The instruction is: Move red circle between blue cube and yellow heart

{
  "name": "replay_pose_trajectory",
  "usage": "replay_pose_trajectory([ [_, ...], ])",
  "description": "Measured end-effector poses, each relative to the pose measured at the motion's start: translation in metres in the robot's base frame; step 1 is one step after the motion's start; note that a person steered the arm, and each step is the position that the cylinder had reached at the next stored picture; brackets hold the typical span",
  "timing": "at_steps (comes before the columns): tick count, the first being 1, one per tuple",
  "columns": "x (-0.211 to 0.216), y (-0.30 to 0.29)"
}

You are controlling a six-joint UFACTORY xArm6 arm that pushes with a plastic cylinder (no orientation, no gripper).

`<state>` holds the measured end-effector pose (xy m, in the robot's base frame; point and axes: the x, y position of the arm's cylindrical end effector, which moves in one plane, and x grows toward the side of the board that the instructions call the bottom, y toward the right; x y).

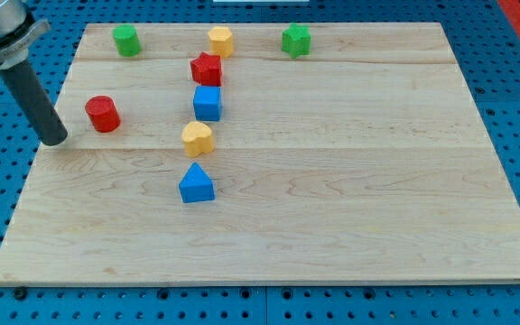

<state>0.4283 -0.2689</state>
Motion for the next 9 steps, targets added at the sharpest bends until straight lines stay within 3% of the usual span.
replay_pose_trajectory([
  [2, -0.050, -0.020],
  [3, -0.053, 0.039],
  [5, -0.009, 0.004],
  [6, -0.035, 0.038],
  [9, -0.028, 0.117],
])
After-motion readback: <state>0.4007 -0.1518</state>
